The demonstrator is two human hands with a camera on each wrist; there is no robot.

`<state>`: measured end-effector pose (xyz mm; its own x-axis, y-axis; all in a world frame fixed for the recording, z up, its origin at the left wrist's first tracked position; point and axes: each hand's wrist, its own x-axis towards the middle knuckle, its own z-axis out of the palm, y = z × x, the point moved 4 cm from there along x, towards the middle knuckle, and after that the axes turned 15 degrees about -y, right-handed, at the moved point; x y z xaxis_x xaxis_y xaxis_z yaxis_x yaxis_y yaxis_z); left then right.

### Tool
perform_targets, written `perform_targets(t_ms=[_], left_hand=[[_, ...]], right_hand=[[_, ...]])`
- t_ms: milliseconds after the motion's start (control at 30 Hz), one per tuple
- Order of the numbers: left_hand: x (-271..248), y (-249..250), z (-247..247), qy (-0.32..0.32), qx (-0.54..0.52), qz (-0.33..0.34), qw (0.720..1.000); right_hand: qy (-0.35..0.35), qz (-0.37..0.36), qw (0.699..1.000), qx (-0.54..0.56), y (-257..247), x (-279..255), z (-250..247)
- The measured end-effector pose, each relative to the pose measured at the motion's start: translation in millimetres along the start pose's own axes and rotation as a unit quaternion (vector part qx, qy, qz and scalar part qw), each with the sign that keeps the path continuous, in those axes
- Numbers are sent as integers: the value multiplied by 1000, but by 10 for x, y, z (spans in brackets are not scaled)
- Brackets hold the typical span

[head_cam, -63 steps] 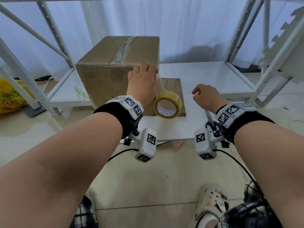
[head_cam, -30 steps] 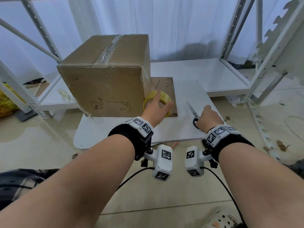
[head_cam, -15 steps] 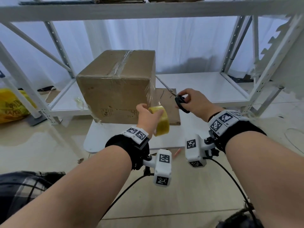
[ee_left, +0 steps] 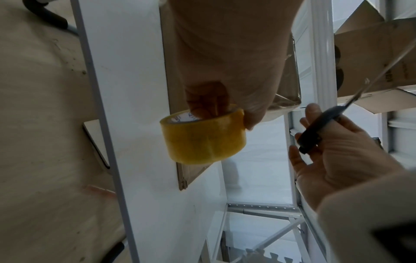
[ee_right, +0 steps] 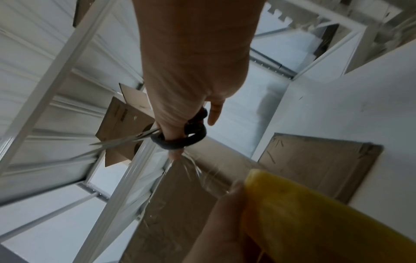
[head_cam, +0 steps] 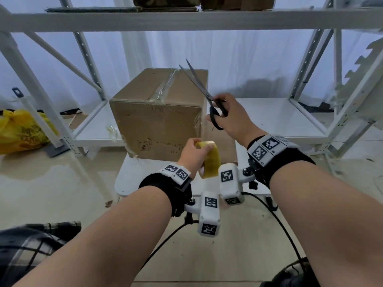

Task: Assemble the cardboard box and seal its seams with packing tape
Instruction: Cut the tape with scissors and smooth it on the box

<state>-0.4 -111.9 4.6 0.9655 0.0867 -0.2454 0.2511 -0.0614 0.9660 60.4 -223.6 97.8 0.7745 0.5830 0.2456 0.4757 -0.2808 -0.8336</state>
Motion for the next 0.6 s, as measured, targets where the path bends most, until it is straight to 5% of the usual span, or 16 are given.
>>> perform_targets(t_ms=[233, 600], left_hand=[[76, -1, -229, 15, 35, 28, 999], [190, -119, -197, -41, 63, -53, 996]], right_hand=[[-12, -44, 997, -67, 55, 361, 154], [-3, -82, 995, -52, 132, 435, 156]])
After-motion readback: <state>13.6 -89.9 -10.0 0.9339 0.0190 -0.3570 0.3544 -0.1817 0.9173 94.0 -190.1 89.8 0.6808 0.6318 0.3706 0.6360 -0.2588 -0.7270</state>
